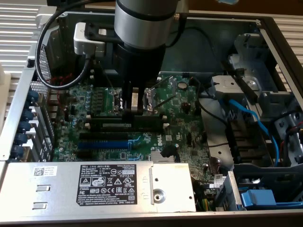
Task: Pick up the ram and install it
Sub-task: 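Press down the ram until it locks into place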
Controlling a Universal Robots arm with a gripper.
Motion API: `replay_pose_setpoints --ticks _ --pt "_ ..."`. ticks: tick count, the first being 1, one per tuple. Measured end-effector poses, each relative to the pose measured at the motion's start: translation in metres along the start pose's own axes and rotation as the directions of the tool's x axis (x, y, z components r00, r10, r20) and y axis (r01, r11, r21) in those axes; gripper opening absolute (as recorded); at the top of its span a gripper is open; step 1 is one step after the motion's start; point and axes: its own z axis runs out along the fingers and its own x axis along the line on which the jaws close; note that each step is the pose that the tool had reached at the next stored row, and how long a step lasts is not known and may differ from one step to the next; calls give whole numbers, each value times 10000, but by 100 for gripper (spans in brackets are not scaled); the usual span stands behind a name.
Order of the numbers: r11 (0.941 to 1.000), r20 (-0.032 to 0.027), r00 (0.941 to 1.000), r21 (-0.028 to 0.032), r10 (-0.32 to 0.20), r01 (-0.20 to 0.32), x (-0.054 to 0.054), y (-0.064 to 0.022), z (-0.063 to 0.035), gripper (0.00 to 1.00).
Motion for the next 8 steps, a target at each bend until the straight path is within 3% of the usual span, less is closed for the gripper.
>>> replay_pose_setpoints --ticks 8 --pt "10000 -1 10000 -4 -8 8 0 -1 10 11"
